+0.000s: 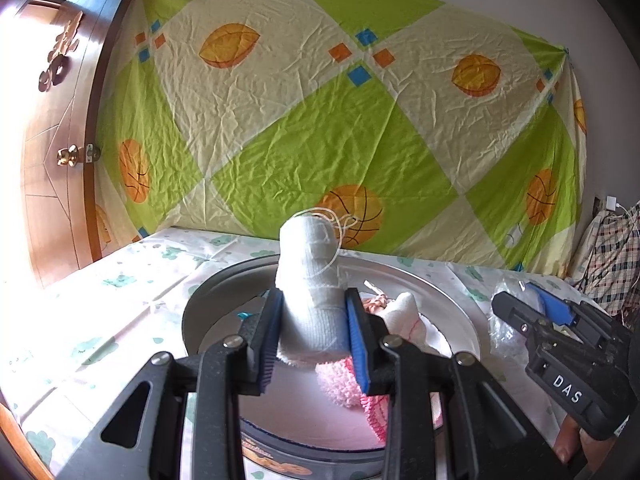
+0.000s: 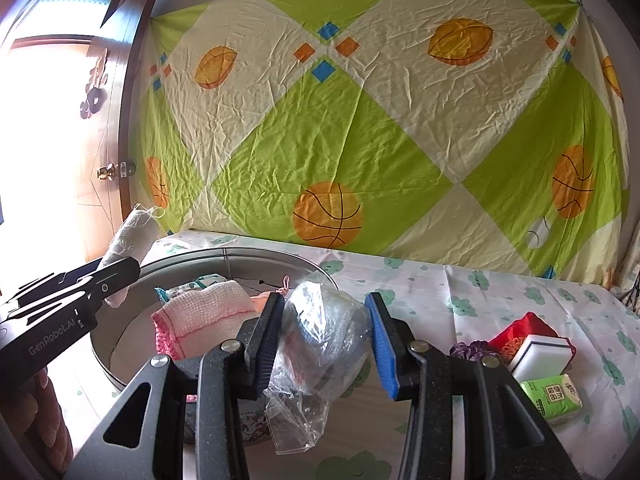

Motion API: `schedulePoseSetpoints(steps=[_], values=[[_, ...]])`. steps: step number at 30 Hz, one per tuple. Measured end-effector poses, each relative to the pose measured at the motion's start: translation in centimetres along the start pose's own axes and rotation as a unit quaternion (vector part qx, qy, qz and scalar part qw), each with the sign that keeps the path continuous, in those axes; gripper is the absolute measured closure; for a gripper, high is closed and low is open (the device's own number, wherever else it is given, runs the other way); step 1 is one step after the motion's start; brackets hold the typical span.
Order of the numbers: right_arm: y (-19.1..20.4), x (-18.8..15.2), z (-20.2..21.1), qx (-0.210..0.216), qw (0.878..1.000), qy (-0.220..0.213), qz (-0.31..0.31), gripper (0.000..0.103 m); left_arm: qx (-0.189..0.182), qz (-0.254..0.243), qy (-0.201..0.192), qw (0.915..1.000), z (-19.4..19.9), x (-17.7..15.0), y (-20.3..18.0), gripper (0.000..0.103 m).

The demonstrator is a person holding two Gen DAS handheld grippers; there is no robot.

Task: Organize soft objects
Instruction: 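Carry the gauze roll and bagged item over the grey tin with both tools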

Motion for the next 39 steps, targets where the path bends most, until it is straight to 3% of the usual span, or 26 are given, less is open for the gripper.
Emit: schedulePoseSetpoints(steps=[17,34,39], values=[[0.7,0.2,-0.9,0.016,1.0,0.004,-0.003,0.058,0.004,0.01,0.014,0.9998,-0.6,0.1,1.5,0.073],[2.6,0.5,-2.3,0.035,0.999,0.023,0.021,0.058,-0.005,-0.002,0.05,0.9987,-2.6,1.1,2.6,0.073],[1.9,2.1,-2.8,0.048,0.999,0.023,-0.002,0.058,-0.012,-0.003,0.072,0.9973,-3.8,1.7,2.8,0.073]])
Point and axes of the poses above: each gripper's, at about its wrist camera, not at the fingertips, and z roughly against the way its jaws point, y to its left, x to its top, the point moved 2 cm from there along -z, roughly the way its jaws point, and after that the axes turned 1 degree about -y, right-handed, at the moved point
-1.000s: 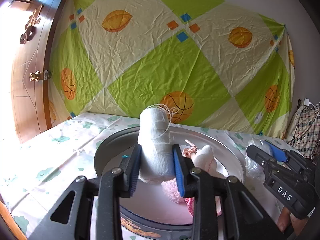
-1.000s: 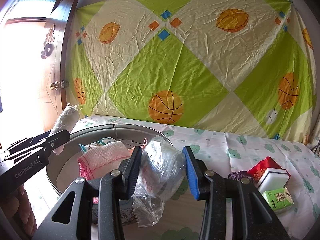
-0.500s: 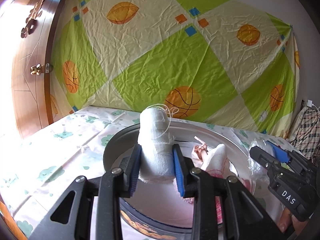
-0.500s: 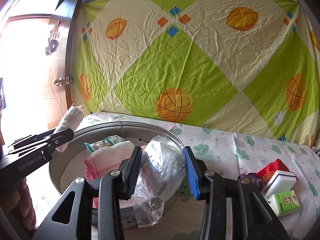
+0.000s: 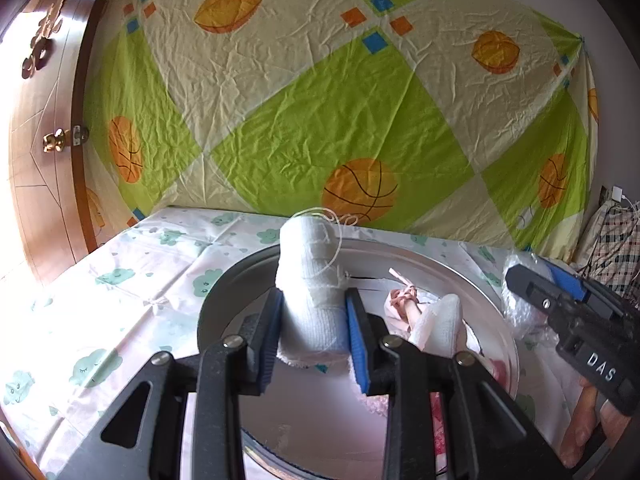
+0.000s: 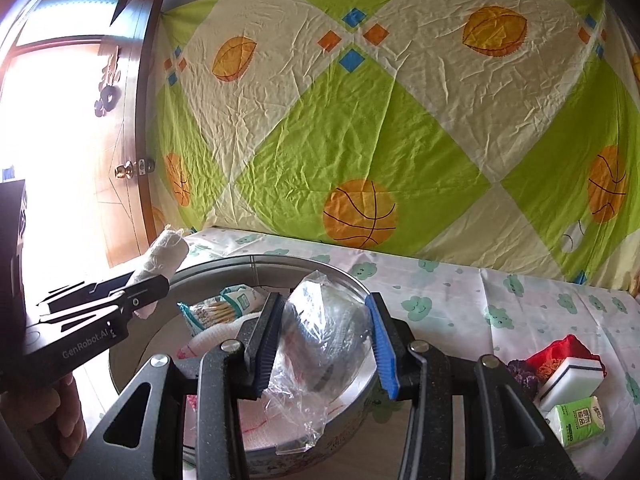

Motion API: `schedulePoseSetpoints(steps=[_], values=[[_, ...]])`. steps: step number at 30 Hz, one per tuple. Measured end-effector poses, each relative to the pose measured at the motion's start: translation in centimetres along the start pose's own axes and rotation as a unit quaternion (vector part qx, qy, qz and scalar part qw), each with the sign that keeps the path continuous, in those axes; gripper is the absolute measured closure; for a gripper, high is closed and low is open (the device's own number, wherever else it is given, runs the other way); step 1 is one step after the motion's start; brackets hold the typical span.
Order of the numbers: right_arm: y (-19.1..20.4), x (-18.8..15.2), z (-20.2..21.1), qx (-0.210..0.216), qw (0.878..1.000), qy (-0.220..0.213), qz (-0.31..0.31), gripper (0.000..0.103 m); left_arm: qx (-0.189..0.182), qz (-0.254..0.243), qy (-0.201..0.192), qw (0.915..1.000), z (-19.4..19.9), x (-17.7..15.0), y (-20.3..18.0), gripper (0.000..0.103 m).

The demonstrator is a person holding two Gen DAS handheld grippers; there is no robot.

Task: Organize soft objects
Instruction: 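Carry the gauze roll and bagged item over the grey tin with both tools, then open both tools to drop the gauze roll and bagged item into the tin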

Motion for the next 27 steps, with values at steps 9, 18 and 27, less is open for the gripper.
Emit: schedulePoseSetpoints(steps=[9,18,27], values=[[-1.4,2.7,-2.6,0.017,0.999,0.03,-0.021,0.058,-0.016,-0.004,0.051,0.9985,-2.2,1.2,0.2,0.073],[-1.7,3.1,-7.2,0.029,0.994,0.096,-0.032,0.058,-0.017,-0.029,0.085,0.9958,-4.0,1.8,-0.9,0.073],[-1.7,2.0,-9.2,0.031,0.99,0.135,-0.031,0.058,-0.027,-0.037,0.139,0.9892,-6.3,0.7,-1.8,0.073]])
Point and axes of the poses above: each gripper's, at about its wrist camera, not at the fingertips, and z roughly against the way its jaws point, y to its left, x to its top, the point moved 2 cm from there along -z, roughly the way its jaws point, and after that the axes turned 1 degree about -y, right-handed, at the moved point
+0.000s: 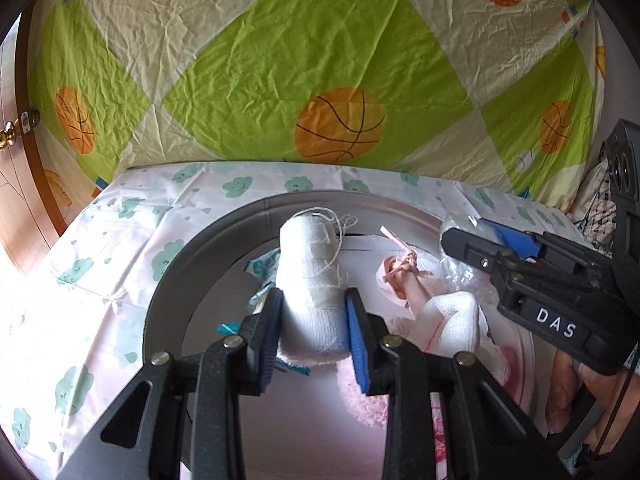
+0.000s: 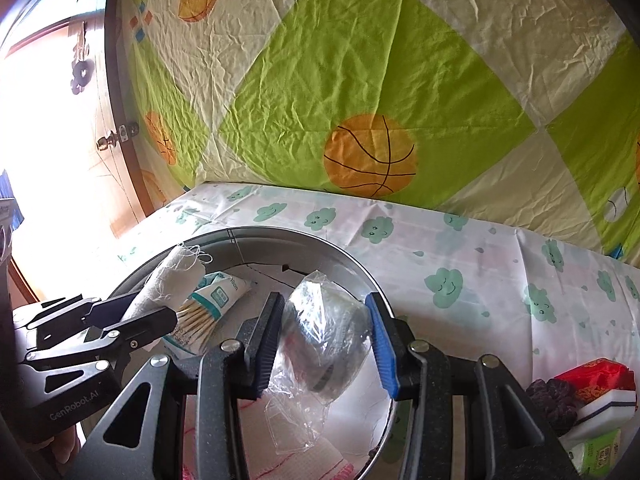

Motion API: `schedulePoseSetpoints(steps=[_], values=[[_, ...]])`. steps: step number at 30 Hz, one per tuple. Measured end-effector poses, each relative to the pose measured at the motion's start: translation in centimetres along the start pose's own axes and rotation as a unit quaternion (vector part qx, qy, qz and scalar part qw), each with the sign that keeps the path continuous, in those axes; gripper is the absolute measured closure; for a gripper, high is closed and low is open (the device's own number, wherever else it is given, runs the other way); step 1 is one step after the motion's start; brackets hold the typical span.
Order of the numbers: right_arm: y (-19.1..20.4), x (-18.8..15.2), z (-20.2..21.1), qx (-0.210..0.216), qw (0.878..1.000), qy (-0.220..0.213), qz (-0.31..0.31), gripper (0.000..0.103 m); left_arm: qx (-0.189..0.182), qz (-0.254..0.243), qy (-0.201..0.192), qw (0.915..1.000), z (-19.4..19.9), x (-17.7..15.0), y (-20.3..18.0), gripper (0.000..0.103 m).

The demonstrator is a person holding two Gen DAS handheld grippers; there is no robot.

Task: Organize soft objects
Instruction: 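Open both tools to drop the gauze roll and bagged item into the tin, then grasp the purple scrunchie with the left tool while the right tool grasps the green tissue pack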

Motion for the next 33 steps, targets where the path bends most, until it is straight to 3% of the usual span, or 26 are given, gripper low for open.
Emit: schedulePoseSetpoints(steps=[9,12,15,17,19,28,33], values=[[-0.3,-0.3,-0.7,0.006,1.0,0.013,-0.007,0.057,0.012,-0.019,0.019,0.9996,-0.7,-0.1,-0.6,0.073],[-0.3,-0.4,-0.9,0.013,1.0,0.021,-0.009,0.038,0.02,-0.024,0.02,0.9993,-0.6,0.0,-0.8,0.071],[-0.1,-0.5,-0.7,0.022,1.0,0.017,-0.009,0.035,0.026,-0.028,0.019,0.9991,-0.3,0.1,-1.0,0.048],[0.1,-0.5,-0.4,0.024,1.0,0.013,-0.005,0.035,0.035,-0.028,0.013,0.9989,0.1,0.1,-1.0,0.026],[0.2,-0.6,0.2,0.019,1.0,0.007,-0.001,0.032,0.04,-0.028,0.006,0.9988,0.7,0.1,-1.1,0.019],[-2.0,-1.4,5.6,-0.01,0.999,-0.046,-0.01,0.024,0.046,-0.039,-0.033,0.9976,3.1,0.2,-3.3,0.004],[-4.4,-2.3,8.5,-0.041,0.997,-0.062,-0.018,0.021,0.039,-0.052,-0.05,0.9966,3.9,0.3,-6.2,0.002]])
Point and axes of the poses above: each gripper's, at about its wrist camera, not at the fingertips, and z roughly against the way its jaws point, y to its left, x to its top, the point moved 2 cm from there along -z, roughly the way its jaws point, and after that the axes turned 1 degree about -y, right-handed, at the moved point
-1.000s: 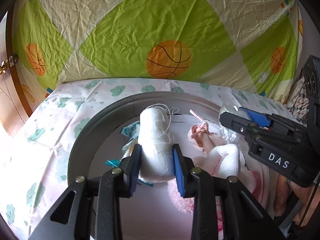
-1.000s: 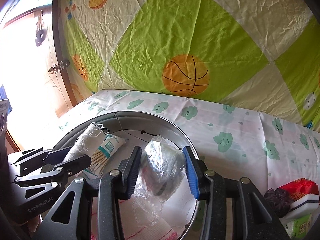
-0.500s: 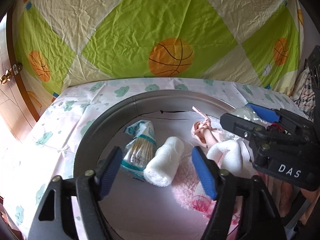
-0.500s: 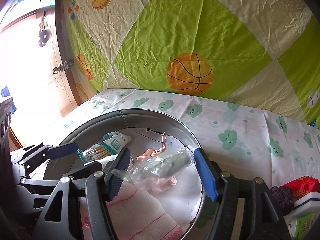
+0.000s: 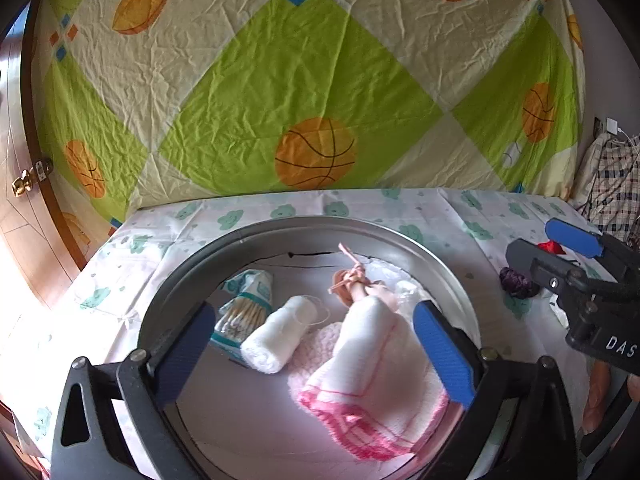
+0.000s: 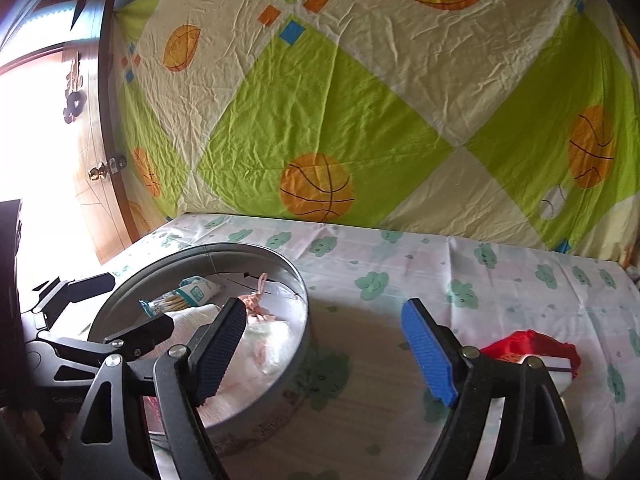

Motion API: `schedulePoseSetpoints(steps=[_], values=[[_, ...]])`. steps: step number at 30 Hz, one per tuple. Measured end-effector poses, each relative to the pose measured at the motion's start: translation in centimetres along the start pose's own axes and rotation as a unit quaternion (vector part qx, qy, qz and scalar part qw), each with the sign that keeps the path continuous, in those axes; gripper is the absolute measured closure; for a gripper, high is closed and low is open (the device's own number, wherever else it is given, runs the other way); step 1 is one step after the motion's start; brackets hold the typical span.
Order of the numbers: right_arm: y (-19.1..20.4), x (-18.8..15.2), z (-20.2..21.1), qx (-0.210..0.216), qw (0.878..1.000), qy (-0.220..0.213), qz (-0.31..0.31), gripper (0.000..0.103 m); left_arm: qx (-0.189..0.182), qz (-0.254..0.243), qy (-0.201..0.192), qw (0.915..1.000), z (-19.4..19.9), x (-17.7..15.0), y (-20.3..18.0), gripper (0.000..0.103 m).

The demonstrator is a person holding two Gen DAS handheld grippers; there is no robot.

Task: Organize soft objects
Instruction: 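Grasp the purple scrunchie with the left tool while the right tool grasps the green tissue pack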

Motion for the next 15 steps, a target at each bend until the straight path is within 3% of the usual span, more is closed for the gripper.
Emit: schedulePoseSetpoints(steps=[8,15], values=[[-6.8,-2.7,3.7,-0.081,0.997,0.004,-0.017,0.02,-0.036,-0.045,-0.007,0.9983,-0.1,0.2,-7.1,0.001],[-13.7,-5.5,4.4,-0.155,0.985,0.056,-0.049,0.02,-0.063,-0.088,0.005,0.9942,-1.6,0.1,-13.5,0.001]])
Point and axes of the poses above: each gripper's, at about its wrist camera, not at the fingertips, and z roughly against the way its jaws point, y to its left, x to its top, the point moved 2 cm from there along -z, roughly the way its jaws point, and after that the axes turned 1 degree about -y, right-handed, at the moved point
